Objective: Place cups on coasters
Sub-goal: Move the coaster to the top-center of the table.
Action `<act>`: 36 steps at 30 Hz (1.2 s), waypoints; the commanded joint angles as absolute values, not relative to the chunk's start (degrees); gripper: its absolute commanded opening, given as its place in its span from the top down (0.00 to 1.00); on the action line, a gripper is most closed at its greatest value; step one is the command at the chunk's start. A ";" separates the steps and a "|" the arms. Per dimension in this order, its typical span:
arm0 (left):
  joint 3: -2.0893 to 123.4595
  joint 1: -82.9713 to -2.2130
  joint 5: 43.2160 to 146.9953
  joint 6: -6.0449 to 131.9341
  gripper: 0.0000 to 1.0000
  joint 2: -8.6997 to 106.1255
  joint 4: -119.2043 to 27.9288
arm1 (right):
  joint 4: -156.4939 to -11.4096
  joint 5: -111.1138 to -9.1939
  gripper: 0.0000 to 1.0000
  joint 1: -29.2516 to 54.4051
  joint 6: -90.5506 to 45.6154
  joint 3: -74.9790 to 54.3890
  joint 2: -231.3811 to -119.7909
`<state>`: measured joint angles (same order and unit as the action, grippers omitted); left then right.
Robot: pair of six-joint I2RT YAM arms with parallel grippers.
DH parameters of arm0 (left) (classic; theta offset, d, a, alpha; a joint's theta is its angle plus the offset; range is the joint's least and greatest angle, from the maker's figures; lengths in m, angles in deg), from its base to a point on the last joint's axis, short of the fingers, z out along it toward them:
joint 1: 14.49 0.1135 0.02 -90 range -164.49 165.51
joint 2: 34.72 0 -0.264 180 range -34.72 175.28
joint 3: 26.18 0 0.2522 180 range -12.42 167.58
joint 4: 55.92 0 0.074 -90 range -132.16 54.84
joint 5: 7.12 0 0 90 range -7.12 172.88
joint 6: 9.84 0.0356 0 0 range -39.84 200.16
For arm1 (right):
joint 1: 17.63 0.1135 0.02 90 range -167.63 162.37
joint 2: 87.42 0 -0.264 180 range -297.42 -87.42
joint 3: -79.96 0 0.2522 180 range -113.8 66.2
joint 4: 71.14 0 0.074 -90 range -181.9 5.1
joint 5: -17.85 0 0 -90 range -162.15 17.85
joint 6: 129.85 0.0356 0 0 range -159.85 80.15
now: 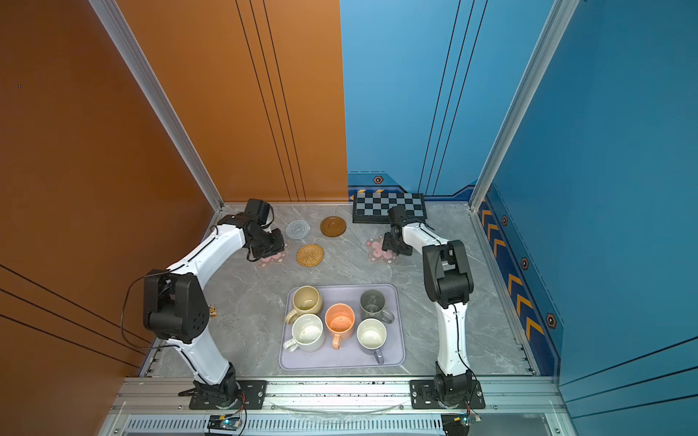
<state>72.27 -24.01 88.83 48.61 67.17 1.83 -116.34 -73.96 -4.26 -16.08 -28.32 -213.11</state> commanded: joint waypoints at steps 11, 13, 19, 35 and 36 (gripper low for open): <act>71.25 -23.31 87.89 48.35 0.72 66.01 2.99 | -120.23 -77.22 0.31 1.15 -21.37 -27.11 -214.20; 71.17 -23.36 87.96 48.27 0.71 66.01 3.00 | -120.15 -77.40 0.31 2.05 -22.48 -27.69 -214.58; 70.56 -23.28 87.76 48.38 0.71 65.50 2.96 | -119.93 -75.95 0.31 4.58 -24.69 -30.12 -215.99; 70.64 -22.98 88.13 48.52 0.71 65.57 2.94 | -118.48 -68.22 0.31 1.67 -23.59 -31.11 -212.45; 70.64 -22.97 88.08 48.52 0.72 65.64 3.01 | -118.46 -68.33 0.31 1.22 -23.70 -31.60 -212.07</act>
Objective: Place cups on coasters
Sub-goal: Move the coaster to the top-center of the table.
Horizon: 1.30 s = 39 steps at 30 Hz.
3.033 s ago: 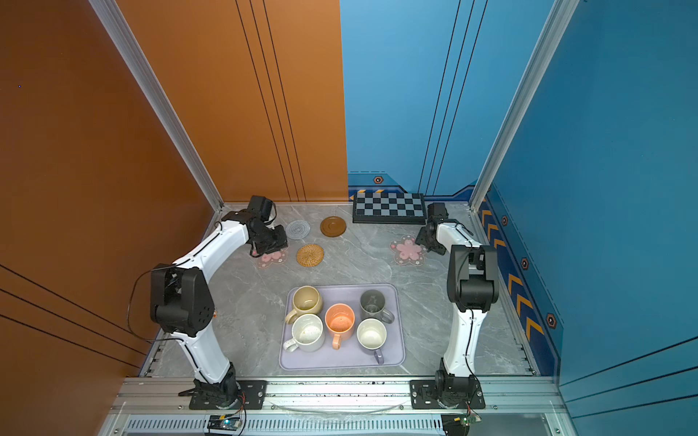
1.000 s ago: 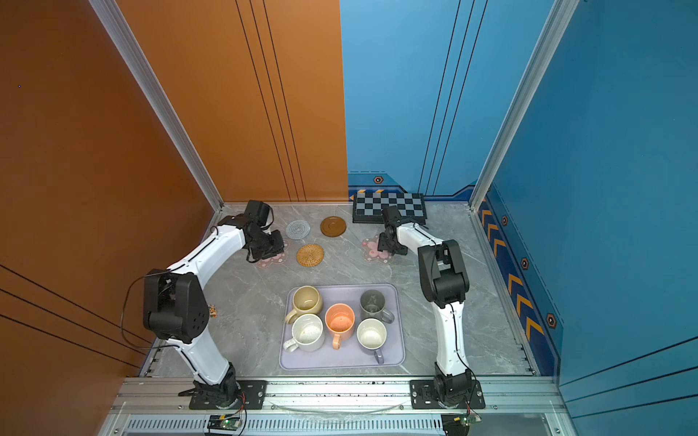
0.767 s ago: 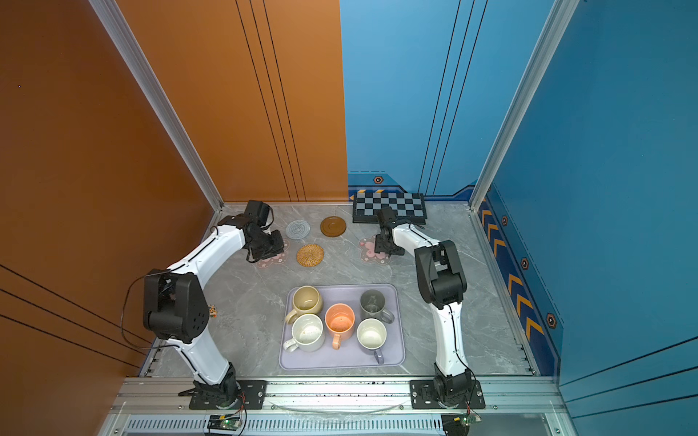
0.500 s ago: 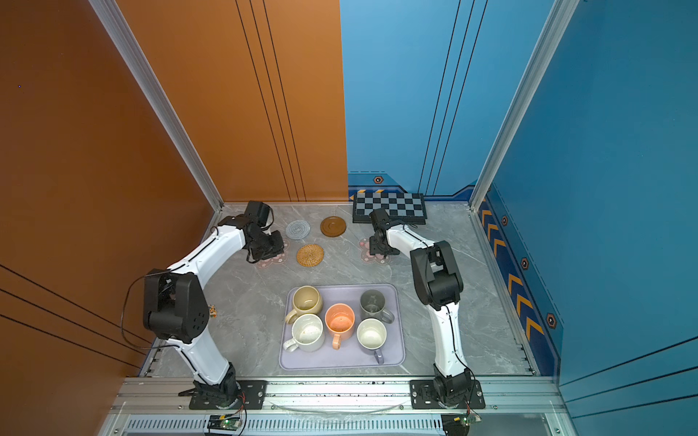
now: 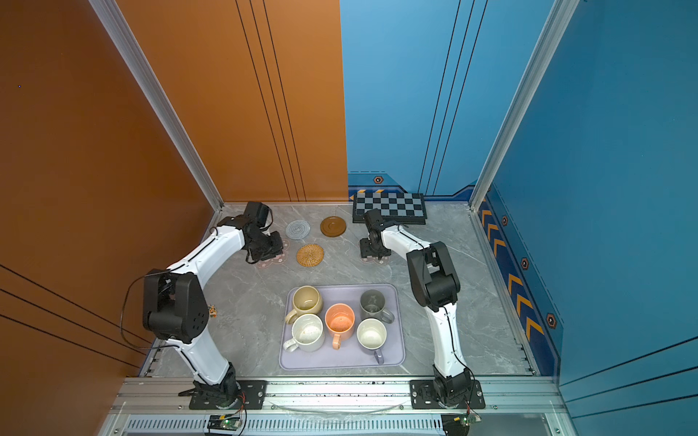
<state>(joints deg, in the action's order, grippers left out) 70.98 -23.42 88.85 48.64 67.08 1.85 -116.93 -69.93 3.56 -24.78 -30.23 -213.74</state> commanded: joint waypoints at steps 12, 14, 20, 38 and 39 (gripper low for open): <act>72.14 -22.80 87.23 48.50 0.72 68.32 2.95 | -120.05 -67.84 0.31 -5.03 -26.50 -38.96 -214.82; 72.31 -22.79 87.19 48.28 0.72 68.86 2.91 | -120.67 -67.52 0.31 -5.17 -27.52 -39.95 -215.90; 72.57 -22.89 87.50 48.12 0.72 69.44 3.02 | -121.46 -66.79 0.31 -5.22 -29.67 -42.47 -218.74; 72.92 -23.37 87.75 48.07 0.72 69.87 2.96 | -121.98 -62.88 0.31 -3.54 -32.41 -42.56 -222.10; 72.84 -23.35 87.78 48.07 0.72 69.83 2.94 | -121.99 -62.95 0.31 -3.26 -32.60 -42.21 -222.07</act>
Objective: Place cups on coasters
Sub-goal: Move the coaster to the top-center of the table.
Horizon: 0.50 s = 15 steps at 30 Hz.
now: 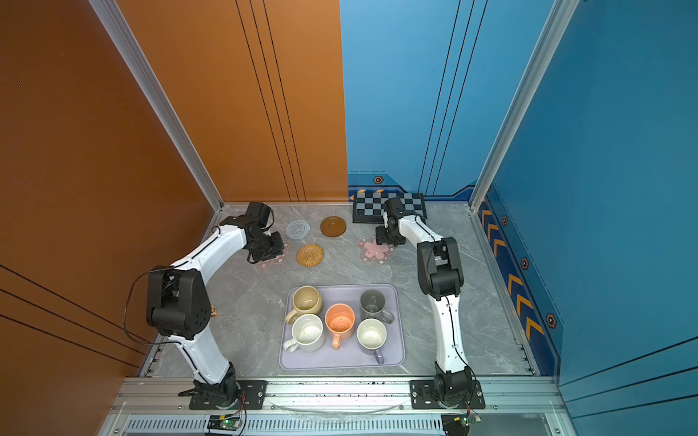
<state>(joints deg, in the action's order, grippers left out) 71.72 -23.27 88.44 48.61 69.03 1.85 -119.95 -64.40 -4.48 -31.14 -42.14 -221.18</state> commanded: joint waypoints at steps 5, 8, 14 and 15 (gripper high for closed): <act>72.41 -23.34 87.80 48.17 0.72 69.53 2.94 | -122.15 -62.56 0.31 -2.04 -33.90 -41.12 -222.26; 71.97 -23.20 87.66 48.26 0.72 69.17 2.95 | -122.34 -61.76 0.31 -1.83 -33.24 -40.80 -222.43; 71.52 -23.10 87.77 48.28 0.72 68.82 2.96 | -122.25 -61.49 0.31 -0.17 -31.71 -39.92 -222.16; 71.52 -23.09 87.76 48.26 0.72 68.82 2.96 | -122.26 -61.73 0.31 0.33 -31.43 -39.83 -222.16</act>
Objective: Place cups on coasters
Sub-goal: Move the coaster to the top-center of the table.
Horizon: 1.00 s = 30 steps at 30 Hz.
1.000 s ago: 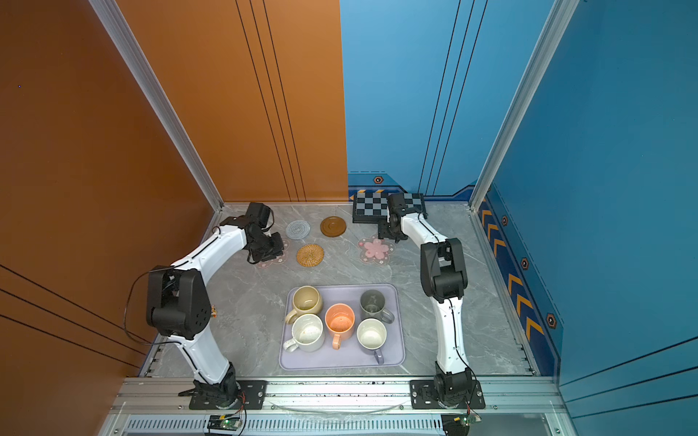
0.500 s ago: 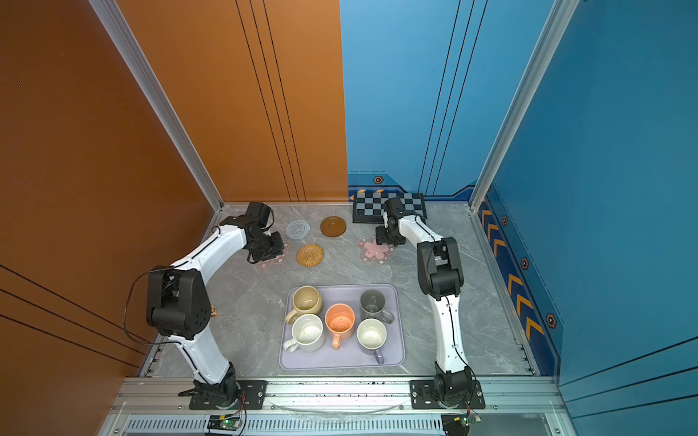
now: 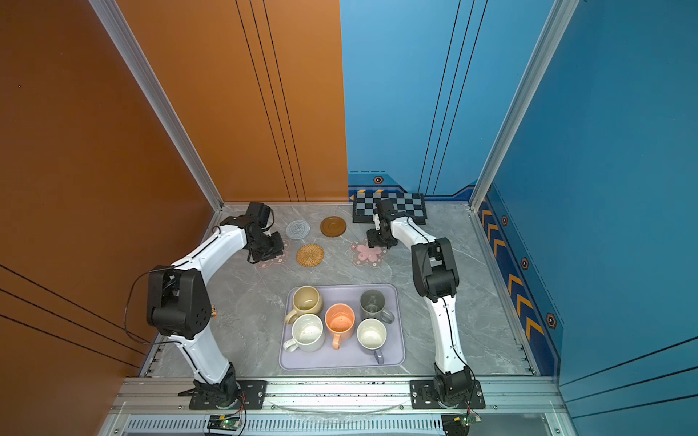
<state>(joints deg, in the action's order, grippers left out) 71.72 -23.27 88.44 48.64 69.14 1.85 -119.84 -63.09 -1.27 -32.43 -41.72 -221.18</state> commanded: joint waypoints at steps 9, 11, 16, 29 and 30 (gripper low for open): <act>71.30 -23.35 88.11 48.28 0.72 68.60 3.00 | -119.20 -61.17 0.31 3.12 -25.99 -37.70 -222.16; 71.14 -23.25 88.13 48.41 0.72 68.40 2.97 | -118.88 -61.25 0.31 3.42 -25.24 -37.37 -222.07; 70.40 -23.46 88.48 48.58 0.72 68.10 2.93 | -118.39 -62.56 0.31 3.73 -24.34 -37.08 -220.94; 69.28 -23.76 88.29 48.96 0.72 67.23 2.89 | -118.39 -64.17 0.30 0.12 -25.09 -30.07 -207.70; 69.15 -23.81 88.17 48.92 0.72 67.24 2.91 | -118.39 -64.32 0.30 0.04 -25.30 -29.20 -206.95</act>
